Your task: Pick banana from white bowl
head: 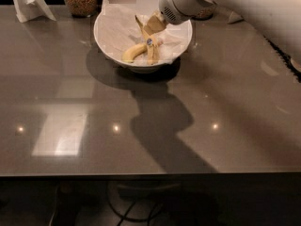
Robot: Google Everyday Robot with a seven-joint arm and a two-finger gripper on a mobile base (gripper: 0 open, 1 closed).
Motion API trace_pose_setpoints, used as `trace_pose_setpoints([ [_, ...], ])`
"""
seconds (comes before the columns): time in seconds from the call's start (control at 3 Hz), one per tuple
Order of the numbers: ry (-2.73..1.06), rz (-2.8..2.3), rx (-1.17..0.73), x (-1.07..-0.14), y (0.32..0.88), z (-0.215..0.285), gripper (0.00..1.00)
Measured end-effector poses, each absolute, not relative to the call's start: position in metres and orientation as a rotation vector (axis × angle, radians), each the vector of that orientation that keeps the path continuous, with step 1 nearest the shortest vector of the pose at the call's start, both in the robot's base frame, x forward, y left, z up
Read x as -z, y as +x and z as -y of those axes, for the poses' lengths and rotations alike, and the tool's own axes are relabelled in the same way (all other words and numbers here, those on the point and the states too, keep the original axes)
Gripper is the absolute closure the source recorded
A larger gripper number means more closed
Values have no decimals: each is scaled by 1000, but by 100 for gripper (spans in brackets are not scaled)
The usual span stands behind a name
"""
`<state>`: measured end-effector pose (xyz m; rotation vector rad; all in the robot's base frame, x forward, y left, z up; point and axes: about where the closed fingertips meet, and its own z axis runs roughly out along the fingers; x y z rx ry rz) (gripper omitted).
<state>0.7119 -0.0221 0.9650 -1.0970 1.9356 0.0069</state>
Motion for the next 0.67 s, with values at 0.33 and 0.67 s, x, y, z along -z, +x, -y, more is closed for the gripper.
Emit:
trace_pose_setpoints([
  [0.33, -1070, -1961, -33, -952, 725, 20, 60],
  [0.67, -1059, -1988, -80, -936, 735, 12, 57],
])
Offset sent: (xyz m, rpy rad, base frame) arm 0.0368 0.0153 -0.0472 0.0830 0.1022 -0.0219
